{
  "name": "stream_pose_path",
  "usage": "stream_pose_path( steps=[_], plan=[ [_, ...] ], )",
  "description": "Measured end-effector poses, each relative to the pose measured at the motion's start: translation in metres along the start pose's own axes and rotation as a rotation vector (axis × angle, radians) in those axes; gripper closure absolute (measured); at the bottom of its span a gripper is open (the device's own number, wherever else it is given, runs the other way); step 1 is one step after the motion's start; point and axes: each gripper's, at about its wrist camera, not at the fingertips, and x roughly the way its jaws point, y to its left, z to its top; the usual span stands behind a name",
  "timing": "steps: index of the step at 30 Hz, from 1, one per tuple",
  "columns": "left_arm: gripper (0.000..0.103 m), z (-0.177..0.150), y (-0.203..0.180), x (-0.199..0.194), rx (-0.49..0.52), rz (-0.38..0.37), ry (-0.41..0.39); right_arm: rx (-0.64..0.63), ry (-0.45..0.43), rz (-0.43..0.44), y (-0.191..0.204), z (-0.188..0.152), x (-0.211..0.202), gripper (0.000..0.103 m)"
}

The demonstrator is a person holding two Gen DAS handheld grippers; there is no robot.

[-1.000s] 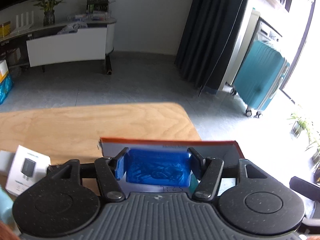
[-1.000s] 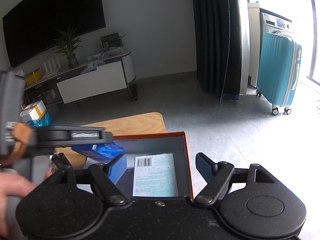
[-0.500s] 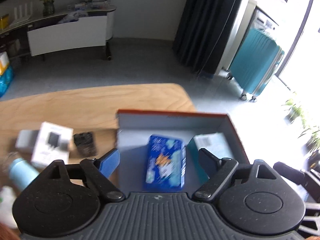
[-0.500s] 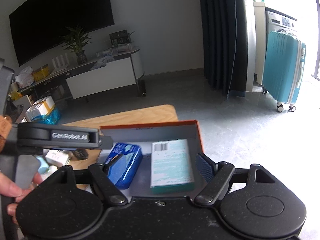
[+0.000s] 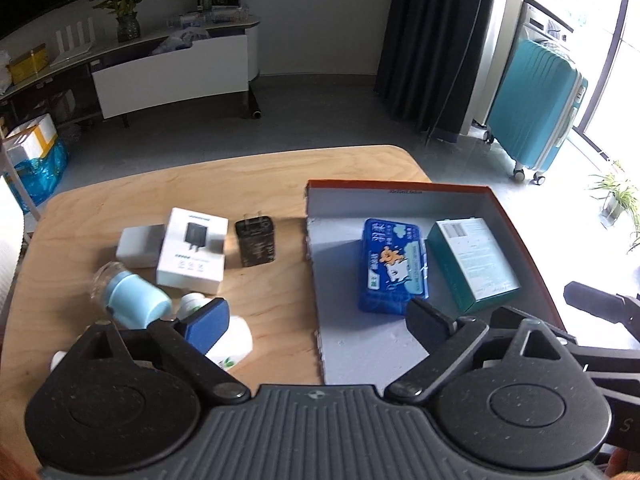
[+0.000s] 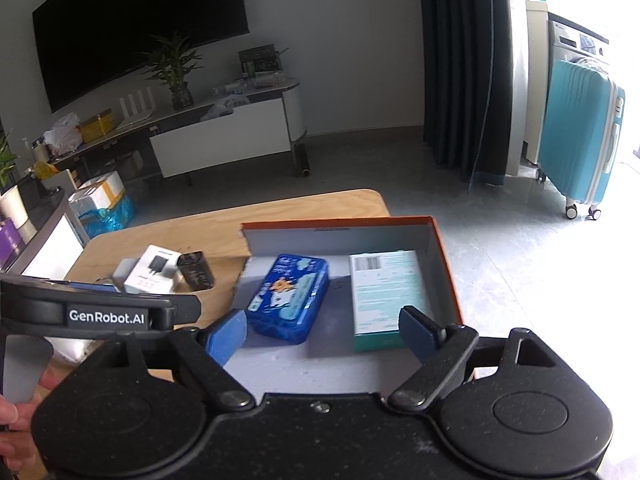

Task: Organize rigid objects
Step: 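Lower and release the blue tin from the left tool while the right tool releases the box, then withdraw both open tools from the tray back over the table objects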

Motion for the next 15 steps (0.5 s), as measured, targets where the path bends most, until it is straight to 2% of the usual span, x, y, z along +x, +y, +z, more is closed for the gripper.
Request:
stream_pose_path(
  steps=[15],
  plan=[
    [0.006, -0.031, 0.053, -0.022, -0.062, 0.052, 0.009, -0.074, 0.037, 0.073, 0.052, -0.015, 0.001, 0.004]
  ],
)
